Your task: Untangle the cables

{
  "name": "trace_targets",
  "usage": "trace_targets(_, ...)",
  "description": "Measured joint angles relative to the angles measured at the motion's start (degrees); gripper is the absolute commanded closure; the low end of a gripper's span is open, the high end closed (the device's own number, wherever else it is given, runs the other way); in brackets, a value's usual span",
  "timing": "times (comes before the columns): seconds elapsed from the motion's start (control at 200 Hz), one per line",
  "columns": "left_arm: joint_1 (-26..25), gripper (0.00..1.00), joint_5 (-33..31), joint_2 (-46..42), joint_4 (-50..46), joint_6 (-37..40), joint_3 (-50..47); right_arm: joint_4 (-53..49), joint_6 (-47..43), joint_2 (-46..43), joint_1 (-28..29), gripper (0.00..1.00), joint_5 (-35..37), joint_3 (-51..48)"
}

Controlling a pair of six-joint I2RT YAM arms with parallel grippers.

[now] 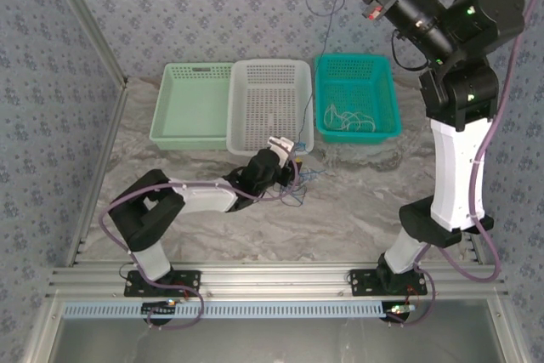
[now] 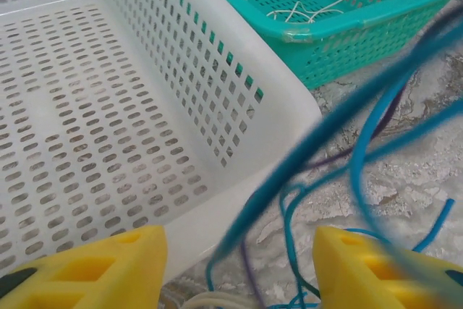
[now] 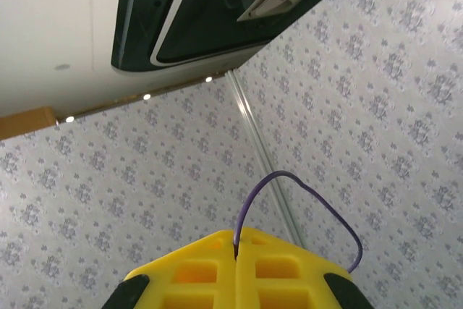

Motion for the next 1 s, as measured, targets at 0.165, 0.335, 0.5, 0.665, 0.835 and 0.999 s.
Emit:
trace_targets(0.165, 0.0, 0.20, -1.2, -2.1, -1.8, 0.5, -0.5, 0.1, 1.2, -0.6, -0.4, 1.00, -0.1, 0.0)
trace_targets(0.335, -0.3, 0.10, -1.0, -3.7, -5.4, 1.4, -0.3, 0.1, 1.3, -0.7, -0.4, 1.00, -0.1, -2.8)
trace_targets(0.5, -0.4, 0.03, 0.2, -7.1, -7.3, 1.5, -0.3, -0.3, 1.1, -0.1, -0.4, 1.00, -0.2, -4.8)
trace_targets(0.665, -0.7, 0.01, 0.9, -14.1, -5.5, 1.3, -2.4, -0.7, 1.0, 0.4, 0.2, 1.00, -0.6, -4.9)
trace_targets(0.835, -0.7, 0.01, 0.9, -17.0, -3.6, 1.3, -3.0, -1.4, 0.6, 0.4, 3.3, 1.00, -0.7, -4.9)
trace_targets(0.999, -0.7, 0.03, 2.2, -12.9, -2.9, 1.7, 0.6, -1.6, 0.5, 0.3, 6.4, 1.00, -0.7, -4.9)
